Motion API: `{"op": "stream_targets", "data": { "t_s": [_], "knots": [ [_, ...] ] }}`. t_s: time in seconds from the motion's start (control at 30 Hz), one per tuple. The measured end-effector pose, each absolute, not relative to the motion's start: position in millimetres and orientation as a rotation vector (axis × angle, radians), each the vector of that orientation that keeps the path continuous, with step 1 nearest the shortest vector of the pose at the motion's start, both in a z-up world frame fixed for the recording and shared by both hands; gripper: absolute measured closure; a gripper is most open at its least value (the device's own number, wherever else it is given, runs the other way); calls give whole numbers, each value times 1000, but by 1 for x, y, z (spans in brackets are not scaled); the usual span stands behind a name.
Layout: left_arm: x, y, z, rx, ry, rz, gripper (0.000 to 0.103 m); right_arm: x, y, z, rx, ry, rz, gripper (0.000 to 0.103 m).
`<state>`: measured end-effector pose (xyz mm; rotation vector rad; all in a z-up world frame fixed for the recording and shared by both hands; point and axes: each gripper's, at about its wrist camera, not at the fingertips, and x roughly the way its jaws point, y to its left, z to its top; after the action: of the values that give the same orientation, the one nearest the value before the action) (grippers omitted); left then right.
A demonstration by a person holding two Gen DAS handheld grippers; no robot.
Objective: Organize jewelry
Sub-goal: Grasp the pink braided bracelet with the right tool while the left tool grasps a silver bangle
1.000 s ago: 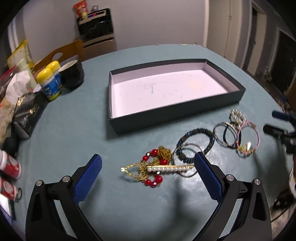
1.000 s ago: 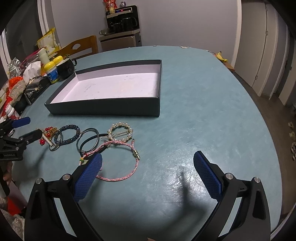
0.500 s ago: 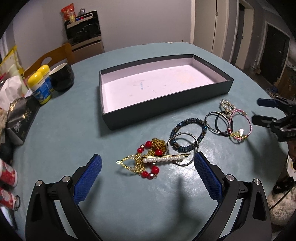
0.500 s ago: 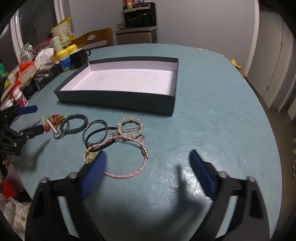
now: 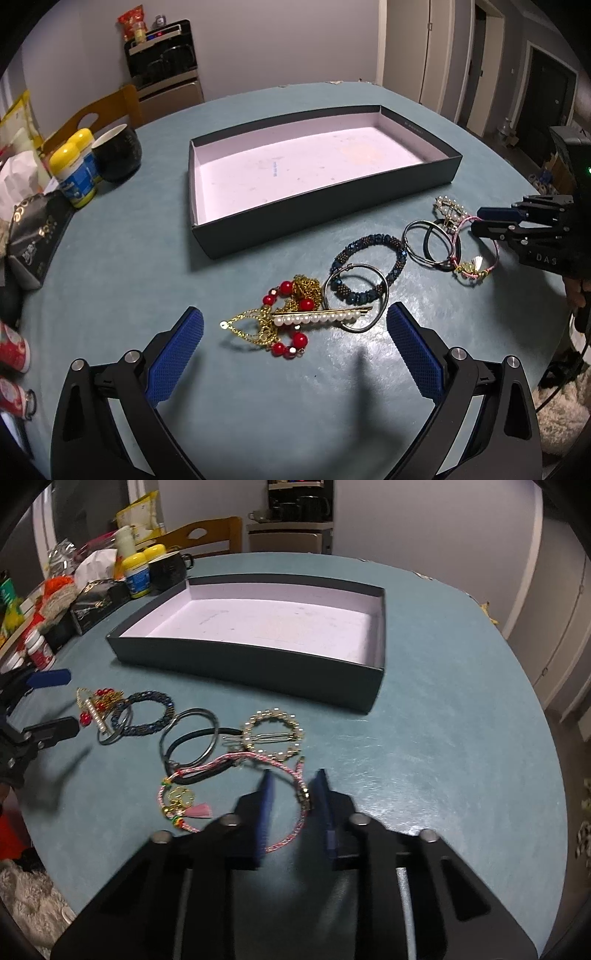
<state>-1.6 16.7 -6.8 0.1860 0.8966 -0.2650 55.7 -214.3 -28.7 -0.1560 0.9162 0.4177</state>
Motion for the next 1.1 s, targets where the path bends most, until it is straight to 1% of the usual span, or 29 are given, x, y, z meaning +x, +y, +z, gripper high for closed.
{"op": "stream_targets", "data": {
  "t_s": [0.03, 0.07, 0.4, 0.47, 0.57, 0.63, 0.77, 0.8, 0.83, 1.1],
  "knots": [
    [-1, 17, -7, 184, 899, -266, 2, 54, -213, -29, -163, 912, 427, 91],
    [1, 16, -8, 180, 903, -271, 3, 53, -213, -29, -166, 912, 434, 97],
    [8, -12, -11, 196, 886, -406, 7, 45, -225, -14, -84, 891, 465, 98],
    [10, -19, -12, 218, 873, -451, 10, 43, -227, -9, -69, 884, 479, 98],
    [17, -25, -18, 249, 892, -478, 19, 39, -229, -1, -48, 865, 494, 98],
    [24, -27, -25, 260, 923, -474, 29, 37, -231, 4, -40, 856, 502, 98],
    [29, -21, -26, 239, 934, -485, 38, 34, -233, 10, -30, 843, 507, 98],
    [29, -19, -25, 235, 936, -491, 42, 34, -234, 11, -26, 842, 510, 98],
    [28, -17, -24, 236, 937, -498, 43, 34, -234, 13, -22, 841, 514, 98],
    [24, -13, -20, 226, 934, -548, 44, 33, -233, 15, -14, 838, 525, 98]
  ]
}}
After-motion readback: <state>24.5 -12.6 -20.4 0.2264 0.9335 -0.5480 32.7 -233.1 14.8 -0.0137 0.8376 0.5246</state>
